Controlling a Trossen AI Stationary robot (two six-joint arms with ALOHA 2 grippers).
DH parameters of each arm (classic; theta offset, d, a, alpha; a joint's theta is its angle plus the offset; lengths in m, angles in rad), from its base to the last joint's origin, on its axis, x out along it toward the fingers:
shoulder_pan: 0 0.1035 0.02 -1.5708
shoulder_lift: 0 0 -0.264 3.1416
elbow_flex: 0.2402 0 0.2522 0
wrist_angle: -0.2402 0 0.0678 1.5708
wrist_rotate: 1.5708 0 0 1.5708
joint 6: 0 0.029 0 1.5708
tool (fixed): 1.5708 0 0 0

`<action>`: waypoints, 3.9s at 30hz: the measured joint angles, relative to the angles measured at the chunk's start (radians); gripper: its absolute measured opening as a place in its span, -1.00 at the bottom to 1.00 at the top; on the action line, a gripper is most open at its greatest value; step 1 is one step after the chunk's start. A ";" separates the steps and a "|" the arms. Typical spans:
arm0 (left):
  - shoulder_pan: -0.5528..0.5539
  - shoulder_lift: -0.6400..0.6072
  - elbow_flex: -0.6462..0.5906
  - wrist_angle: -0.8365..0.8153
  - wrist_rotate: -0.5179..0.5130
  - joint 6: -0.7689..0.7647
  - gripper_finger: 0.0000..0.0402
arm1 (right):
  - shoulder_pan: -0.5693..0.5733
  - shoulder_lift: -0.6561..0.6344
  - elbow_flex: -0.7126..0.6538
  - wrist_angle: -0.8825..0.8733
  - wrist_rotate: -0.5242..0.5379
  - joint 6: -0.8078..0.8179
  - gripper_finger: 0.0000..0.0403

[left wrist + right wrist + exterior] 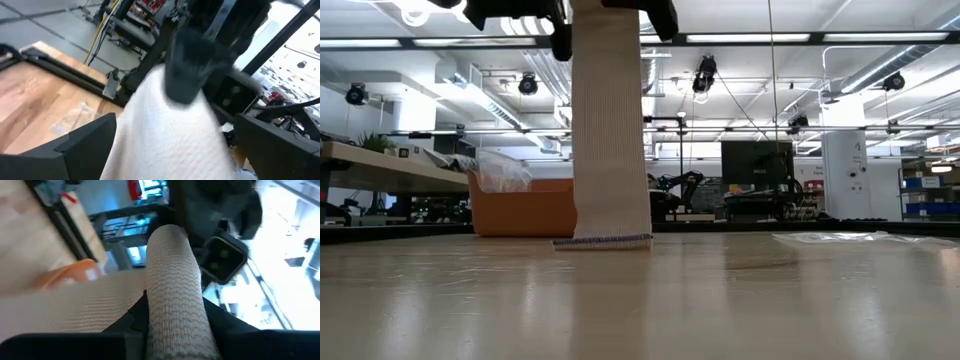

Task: Roll bandage
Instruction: Roll the white bandage

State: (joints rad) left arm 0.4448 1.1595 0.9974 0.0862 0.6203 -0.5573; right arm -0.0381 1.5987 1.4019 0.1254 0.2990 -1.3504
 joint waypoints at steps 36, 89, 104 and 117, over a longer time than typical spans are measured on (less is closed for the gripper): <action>0.000 0.016 0.000 0.002 0.064 -0.096 0.30 | 0.002 0.023 0.001 0.028 0.096 -0.448 -0.56; -0.002 -0.018 0.000 0.046 0.028 0.051 0.51 | 0.058 0.053 0.000 0.158 0.238 -0.575 -0.56; -0.002 -0.018 0.000 0.045 0.027 0.051 0.06 | 0.058 0.053 0.001 0.161 0.237 -0.579 -0.56; -0.002 -0.015 0.000 0.038 0.017 0.066 -0.55 | 0.062 0.053 0.001 0.149 0.248 -0.456 -0.22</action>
State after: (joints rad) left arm 0.4427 1.1446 0.9975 0.1246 0.6369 -0.4918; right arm 0.0240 1.6516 1.4033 0.2746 0.5468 -1.8066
